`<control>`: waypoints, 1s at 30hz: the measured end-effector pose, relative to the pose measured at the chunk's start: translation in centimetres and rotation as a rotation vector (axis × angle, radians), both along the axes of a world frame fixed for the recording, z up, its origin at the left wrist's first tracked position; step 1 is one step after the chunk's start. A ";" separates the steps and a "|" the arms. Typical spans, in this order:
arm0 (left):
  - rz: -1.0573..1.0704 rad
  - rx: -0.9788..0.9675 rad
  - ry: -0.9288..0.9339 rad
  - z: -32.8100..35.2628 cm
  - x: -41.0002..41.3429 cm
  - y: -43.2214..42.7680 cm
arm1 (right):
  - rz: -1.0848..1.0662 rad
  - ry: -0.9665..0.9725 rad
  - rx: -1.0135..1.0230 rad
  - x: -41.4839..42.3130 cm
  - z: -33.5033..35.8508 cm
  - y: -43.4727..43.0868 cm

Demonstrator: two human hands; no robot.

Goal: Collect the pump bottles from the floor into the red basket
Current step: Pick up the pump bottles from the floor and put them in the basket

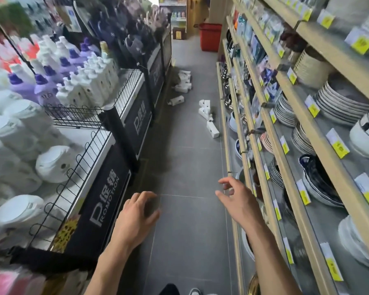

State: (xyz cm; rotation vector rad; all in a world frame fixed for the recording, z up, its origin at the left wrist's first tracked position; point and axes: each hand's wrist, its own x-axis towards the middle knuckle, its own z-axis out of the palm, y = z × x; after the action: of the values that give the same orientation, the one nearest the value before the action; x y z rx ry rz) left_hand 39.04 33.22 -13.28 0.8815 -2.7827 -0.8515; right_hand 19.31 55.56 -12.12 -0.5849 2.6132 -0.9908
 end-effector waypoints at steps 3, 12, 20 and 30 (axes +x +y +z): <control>-0.004 -0.005 -0.010 -0.5 -3.1 -1.9 | -0.021 0.016 -0.014 -3.0 0.1 -1.7; -0.057 0.035 0.020 -1.0 -14.5 -9.5 | -0.029 0.016 0.016 -11.8 0.0 -8.1; -0.085 0.038 0.100 -0.1 -23.3 -15.4 | -0.067 0.023 -0.001 -18.5 -0.1 -13.9; -0.063 -0.004 0.104 0.1 -32.5 -20.7 | -0.044 0.028 0.024 -28.3 -0.5 -20.1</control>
State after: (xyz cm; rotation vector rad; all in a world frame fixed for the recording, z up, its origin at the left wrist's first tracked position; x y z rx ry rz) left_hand 6.50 12.55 -13.17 0.7300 -2.7340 -0.8737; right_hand -8.98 35.49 -12.63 -0.5423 2.6694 -0.9700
